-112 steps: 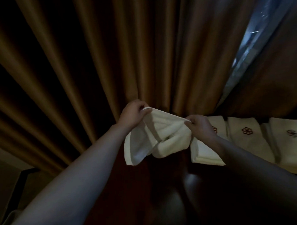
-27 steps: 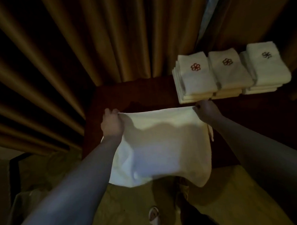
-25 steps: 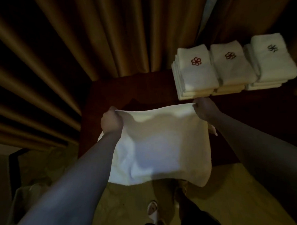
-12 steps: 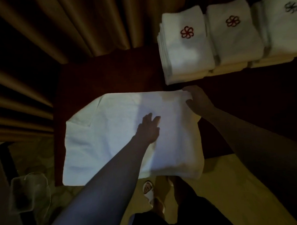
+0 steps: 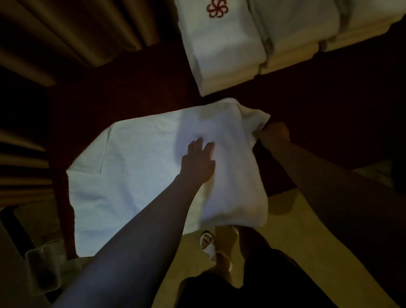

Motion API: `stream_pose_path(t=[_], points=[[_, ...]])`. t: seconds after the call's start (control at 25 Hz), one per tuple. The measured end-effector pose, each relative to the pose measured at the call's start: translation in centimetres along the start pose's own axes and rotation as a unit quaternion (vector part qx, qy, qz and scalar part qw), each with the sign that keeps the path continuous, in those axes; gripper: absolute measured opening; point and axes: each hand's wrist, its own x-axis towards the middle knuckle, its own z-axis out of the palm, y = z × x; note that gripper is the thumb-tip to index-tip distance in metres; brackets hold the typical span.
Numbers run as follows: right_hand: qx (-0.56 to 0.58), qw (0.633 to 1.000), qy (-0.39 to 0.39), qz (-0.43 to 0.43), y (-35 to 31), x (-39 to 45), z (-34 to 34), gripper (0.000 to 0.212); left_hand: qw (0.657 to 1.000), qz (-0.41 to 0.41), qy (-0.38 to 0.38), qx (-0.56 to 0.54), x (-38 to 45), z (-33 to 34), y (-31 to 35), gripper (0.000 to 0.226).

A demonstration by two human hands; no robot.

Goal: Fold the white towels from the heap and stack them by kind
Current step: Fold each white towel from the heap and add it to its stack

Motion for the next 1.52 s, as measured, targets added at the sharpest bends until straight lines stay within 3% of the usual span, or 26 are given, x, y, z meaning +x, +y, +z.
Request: stream_pose_path(t=[0.04,0.36,0.48,0.56,0.64,0.8,0.96,1.16,1.24,1.36,1.44,1.52], points=[[-0.02,1.0,0.003,-0.006,-0.2,-0.3,0.0,0.04,1.0,0.001,0.007,0.004,0.0,0.1,-0.1,0.055],[0.157,0.978,0.125,-0.062,-0.6,1.5,-5.7,0.033,1.0,-0.018,0.021,-0.009,0.0,0.2,-0.8,0.053],[0.231,0.971,0.027,-0.046,1.1,0.5,-4.8,0.044,0.999,-0.042,0.014,0.006,0.3,0.0,0.6,0.057],[0.24,0.968,-0.069,-0.015,3.4,-0.7,-3.8,0.05,0.999,-0.038,0.016,0.022,0.6,0.2,1.6,0.065],[0.251,0.961,-0.115,0.007,4.9,-1.6,-3.3,0.05,0.999,-0.036,-0.002,0.015,0.6,0.6,2.2,0.077],[0.291,0.95,-0.112,-0.028,5.7,-1.8,-4.2,0.042,0.997,-0.057,-0.044,0.002,1.2,0.3,3.0,0.089],[0.285,0.955,-0.018,-0.074,4.7,-1.3,-5.6,0.039,0.997,-0.05,-0.049,-0.006,1.9,-0.2,2.9,0.086],[0.158,0.983,0.009,-0.089,4.4,-0.6,-5.5,0.042,0.998,-0.023,-0.046,-0.043,2.9,-1.4,2.1,0.079],[0.059,0.993,0.072,-0.078,4.4,-0.6,-5.1,0.042,0.996,0.003,-0.043,-0.083,2.7,-1.8,1.1,0.075],[-0.063,0.979,0.175,-0.079,3.0,-1.9,-2.6,0.065,0.994,0.011,-0.008,-0.106,1.4,-1.7,-1.4,0.069],[-0.126,0.964,0.157,-0.172,1.7,-3.1,0.3,0.074,0.997,-0.027,0.021,-0.074,0.1,-1.1,-3.3,0.064],[-0.187,0.946,0.084,-0.251,0.4,-4.4,3.2,0.073,0.996,-0.068,0.033,-0.049,-1.4,-0.7,-5.3,0.062]])
